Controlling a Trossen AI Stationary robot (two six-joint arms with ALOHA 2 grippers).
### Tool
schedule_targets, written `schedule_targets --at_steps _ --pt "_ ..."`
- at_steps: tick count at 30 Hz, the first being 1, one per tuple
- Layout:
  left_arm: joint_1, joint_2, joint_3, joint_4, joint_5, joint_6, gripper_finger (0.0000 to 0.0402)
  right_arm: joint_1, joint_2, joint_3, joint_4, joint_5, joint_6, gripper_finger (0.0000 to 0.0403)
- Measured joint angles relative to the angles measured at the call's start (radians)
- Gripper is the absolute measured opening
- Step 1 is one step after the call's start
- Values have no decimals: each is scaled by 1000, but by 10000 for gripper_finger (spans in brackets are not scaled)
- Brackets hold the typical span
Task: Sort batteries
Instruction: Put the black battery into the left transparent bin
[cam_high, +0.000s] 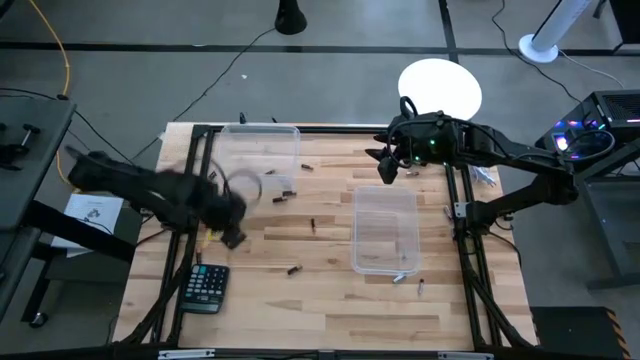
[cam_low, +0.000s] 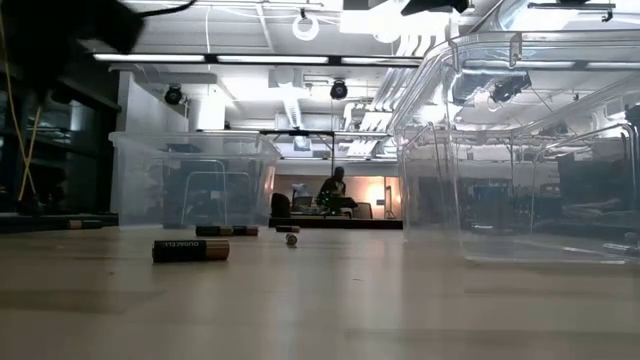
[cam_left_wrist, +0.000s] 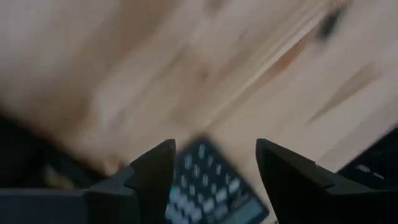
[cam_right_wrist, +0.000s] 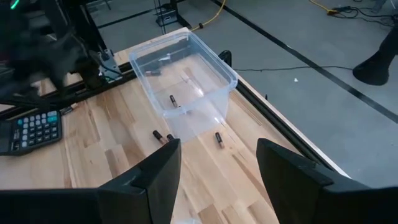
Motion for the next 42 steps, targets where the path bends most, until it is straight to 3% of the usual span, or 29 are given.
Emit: schedule_targets --at_steps 5,10,21,28,42 --pt "-261 87 -92 26 92 -426 214 -15 0 0 0 0 0 206" --pt "-372 166 -180 44 157 -581 214 -39 0 0 0 0 -22 206" --pt "-320 194 -383 271 176 -879 213 -64 0 0 0 -8 -27 206" --pt "-308 197 -399 175 74 -1000 213 -64 0 0 0 -8 -27 206" --pt "-295 190 -469 277 55 -1157 213 -64 0 0 0 -8 7 206"
